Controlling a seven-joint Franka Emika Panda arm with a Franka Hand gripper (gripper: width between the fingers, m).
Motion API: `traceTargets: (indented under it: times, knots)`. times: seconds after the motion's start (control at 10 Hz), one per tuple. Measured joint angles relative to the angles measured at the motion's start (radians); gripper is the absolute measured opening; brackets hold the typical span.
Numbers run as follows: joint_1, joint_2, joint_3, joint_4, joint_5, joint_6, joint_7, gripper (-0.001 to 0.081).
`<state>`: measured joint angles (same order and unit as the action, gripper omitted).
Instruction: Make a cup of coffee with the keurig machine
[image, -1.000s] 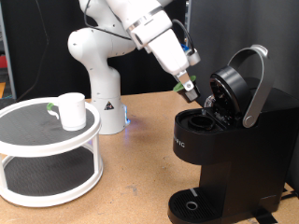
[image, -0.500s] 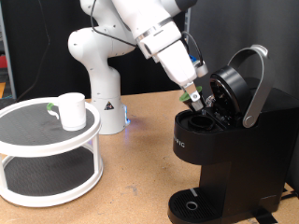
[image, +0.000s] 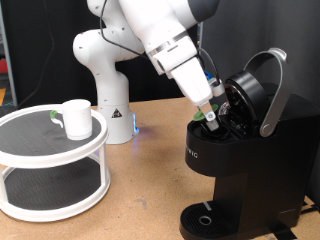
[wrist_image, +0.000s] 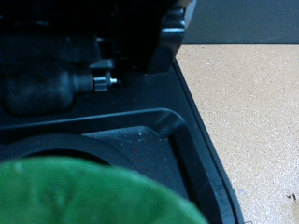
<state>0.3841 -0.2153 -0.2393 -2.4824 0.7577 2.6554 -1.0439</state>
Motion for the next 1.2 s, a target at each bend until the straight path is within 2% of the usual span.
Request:
traceTargets:
  times: [0.6,1.2]
  knots:
    - [0.001,0.025,0.002,0.020,0.002,0.003,-0.005,0.0471]
    - [0.001,0.027,0.017,0.020,0.000,-0.030,-0.002,0.0471]
